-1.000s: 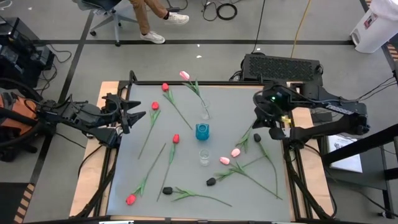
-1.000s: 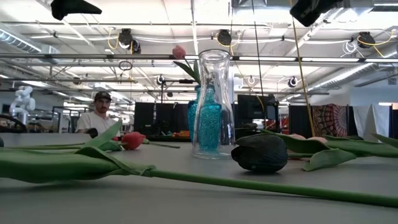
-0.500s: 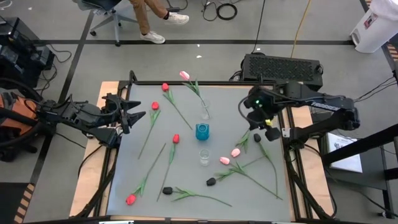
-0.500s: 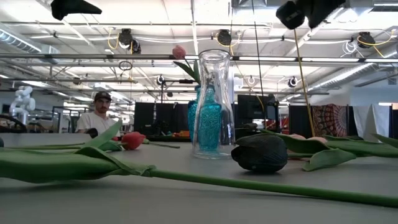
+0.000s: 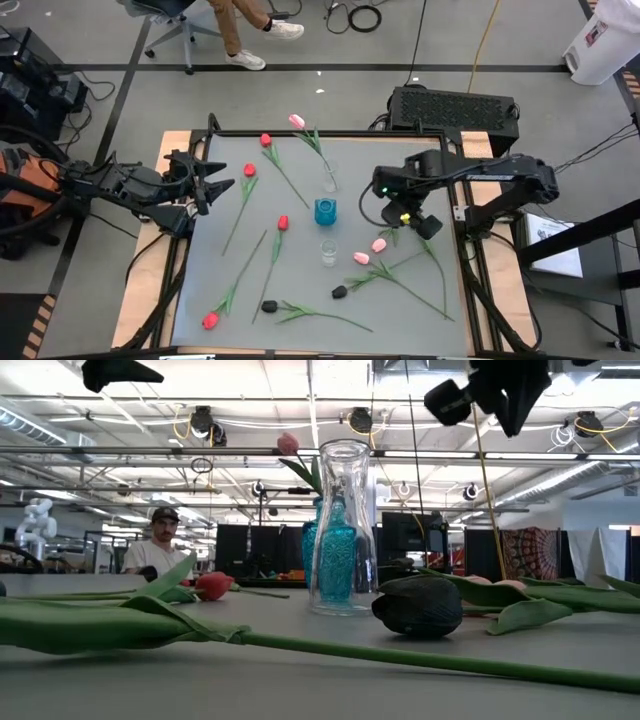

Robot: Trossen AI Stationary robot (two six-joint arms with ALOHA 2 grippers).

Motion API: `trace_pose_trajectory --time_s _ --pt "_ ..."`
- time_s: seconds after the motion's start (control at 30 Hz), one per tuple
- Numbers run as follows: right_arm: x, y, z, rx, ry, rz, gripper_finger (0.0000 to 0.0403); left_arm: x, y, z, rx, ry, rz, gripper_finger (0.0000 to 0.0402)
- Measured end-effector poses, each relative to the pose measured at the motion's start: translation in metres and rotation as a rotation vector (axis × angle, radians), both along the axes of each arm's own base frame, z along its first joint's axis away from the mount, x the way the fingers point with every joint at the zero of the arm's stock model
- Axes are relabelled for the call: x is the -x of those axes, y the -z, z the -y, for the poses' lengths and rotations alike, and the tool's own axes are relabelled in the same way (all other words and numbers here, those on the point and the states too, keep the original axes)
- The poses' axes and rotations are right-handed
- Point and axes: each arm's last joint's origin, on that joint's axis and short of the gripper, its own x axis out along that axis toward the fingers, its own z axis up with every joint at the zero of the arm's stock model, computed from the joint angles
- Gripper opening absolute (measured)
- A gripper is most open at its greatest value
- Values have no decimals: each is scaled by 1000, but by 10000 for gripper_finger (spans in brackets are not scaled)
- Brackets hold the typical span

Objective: Sort flowers into vase by color
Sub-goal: Put the top pink tulip into the top transparent vase

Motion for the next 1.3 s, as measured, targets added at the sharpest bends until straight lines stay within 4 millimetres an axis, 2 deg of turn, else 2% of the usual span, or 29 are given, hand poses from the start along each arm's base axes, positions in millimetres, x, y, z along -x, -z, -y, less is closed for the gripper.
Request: trace_pose_trajectory --time_s 0.2,0.33,0.47,0.77,0.97,1.1,1.3 --pt "-19 23 -5 -4 -18 -88 6 0 0 0 0 0 0 319" --pt "-30 35 -5 -12 46 -115 6 0 0 0 0 0 0 319" --pt "-32 48 -5 -21 72 -115 1 0 0 0 0 0 0 319" --pt "-3 67 -6 -41 89 -160 0 0 0 0 0 0 0 319" --pt "21 69 -5 -43 85 -82 0 0 0 0 0 0 0 319" --pt "38 79 -2 -40 96 -13 0 0 0 0 0 0 0 319" --pt "47 95 1 8 99 62 0 0 0 0 0 0 0 319"
